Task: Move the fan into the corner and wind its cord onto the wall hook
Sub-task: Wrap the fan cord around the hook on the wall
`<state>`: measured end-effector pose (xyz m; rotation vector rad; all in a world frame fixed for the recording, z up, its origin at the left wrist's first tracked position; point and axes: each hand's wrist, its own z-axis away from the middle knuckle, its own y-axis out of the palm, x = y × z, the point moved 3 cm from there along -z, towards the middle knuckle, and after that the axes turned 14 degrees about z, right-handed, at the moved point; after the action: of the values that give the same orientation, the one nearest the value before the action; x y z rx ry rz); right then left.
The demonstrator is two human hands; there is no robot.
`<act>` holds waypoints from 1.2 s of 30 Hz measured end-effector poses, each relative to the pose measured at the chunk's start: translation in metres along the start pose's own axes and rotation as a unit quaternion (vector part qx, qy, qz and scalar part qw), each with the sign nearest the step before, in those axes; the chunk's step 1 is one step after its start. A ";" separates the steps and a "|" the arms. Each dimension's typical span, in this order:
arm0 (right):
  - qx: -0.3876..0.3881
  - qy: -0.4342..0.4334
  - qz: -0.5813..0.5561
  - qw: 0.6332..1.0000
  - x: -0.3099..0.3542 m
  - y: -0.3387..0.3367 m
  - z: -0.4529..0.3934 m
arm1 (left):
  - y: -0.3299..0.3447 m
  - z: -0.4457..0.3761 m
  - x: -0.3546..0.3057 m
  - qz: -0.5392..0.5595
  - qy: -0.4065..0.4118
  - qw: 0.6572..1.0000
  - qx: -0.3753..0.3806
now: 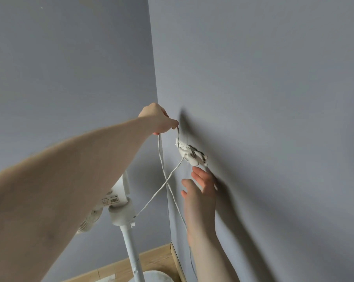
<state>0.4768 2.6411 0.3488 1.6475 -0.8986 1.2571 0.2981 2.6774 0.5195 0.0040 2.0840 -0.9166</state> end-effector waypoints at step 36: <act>0.034 -0.101 0.075 0.991 0.000 -0.001 0.010 | -0.089 0.010 -0.022 0.070 0.115 0.980 -0.146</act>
<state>0.4809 2.6322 0.3472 1.8144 -1.1319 1.2481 0.2921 2.6127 0.5850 0.1056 2.3835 -0.5388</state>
